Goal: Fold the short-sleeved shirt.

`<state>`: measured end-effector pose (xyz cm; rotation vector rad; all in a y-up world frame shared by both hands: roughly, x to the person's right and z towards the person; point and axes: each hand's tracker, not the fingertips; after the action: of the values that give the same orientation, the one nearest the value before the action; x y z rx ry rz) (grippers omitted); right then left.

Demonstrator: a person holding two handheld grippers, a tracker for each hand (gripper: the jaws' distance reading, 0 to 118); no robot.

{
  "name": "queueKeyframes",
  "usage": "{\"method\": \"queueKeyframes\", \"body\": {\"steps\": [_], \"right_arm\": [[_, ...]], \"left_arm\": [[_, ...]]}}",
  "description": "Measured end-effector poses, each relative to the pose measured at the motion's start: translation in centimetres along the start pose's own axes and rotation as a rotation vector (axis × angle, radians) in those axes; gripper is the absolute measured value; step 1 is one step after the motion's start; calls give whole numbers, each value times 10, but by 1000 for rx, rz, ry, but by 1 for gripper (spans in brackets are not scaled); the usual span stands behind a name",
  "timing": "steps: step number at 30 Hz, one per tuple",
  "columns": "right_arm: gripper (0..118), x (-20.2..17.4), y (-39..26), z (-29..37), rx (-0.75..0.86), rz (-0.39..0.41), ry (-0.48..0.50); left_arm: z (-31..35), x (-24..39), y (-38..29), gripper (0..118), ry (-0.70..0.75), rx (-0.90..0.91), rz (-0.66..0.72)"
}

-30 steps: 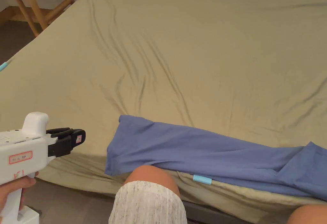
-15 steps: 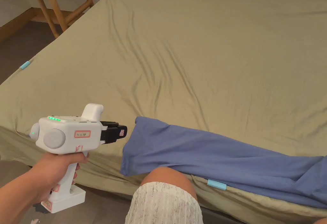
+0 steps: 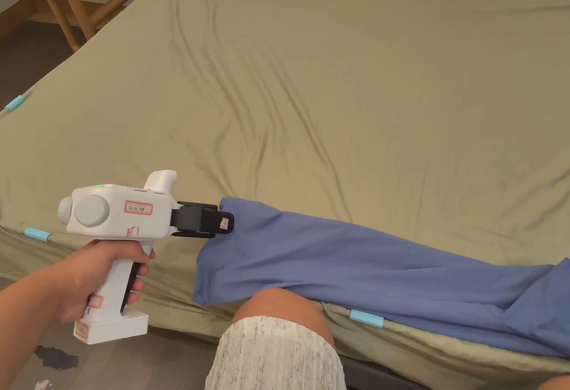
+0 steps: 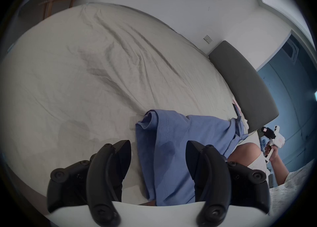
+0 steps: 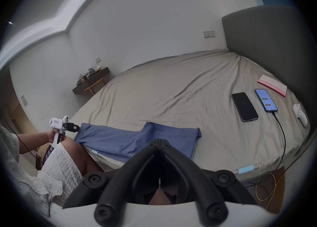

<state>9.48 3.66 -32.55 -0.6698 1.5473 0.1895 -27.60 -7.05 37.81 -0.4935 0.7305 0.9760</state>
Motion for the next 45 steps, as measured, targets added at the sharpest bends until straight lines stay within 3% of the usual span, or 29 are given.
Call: {"method": "queueKeyframes", "body": {"steps": [7,13,19,21,23,28,29,31,45], "right_arm": [[0,-4,3,-8,-17,7,10],[0,-4,6,-11,-29,15,5],[0,-8,8,-15,-44,25,-1],[0,-8,9,-16,-47,23,-3],[0,-9,9,-17,-47,23,-3],[0,-11,8,-18,-56,26,1],[0,-11,8,-18,-57,27,4],[0,-12,9,-18,-56,27,9],[0,-24,18,-28,-58,56,30]], "left_arm": [[-20,-14,5,68,13,-61,15],[-30,-28,10,67,-172,-108,177],[-38,-20,10,64,-301,-197,167],[-45,-16,10,52,-306,-205,170],[-56,-19,13,8,-282,-213,139],[-67,-6,14,6,-247,-209,122],[-65,4,15,5,-180,-169,34],[-57,2,16,4,-217,-174,86],[-27,19,44,3,-118,-138,-29]]}}
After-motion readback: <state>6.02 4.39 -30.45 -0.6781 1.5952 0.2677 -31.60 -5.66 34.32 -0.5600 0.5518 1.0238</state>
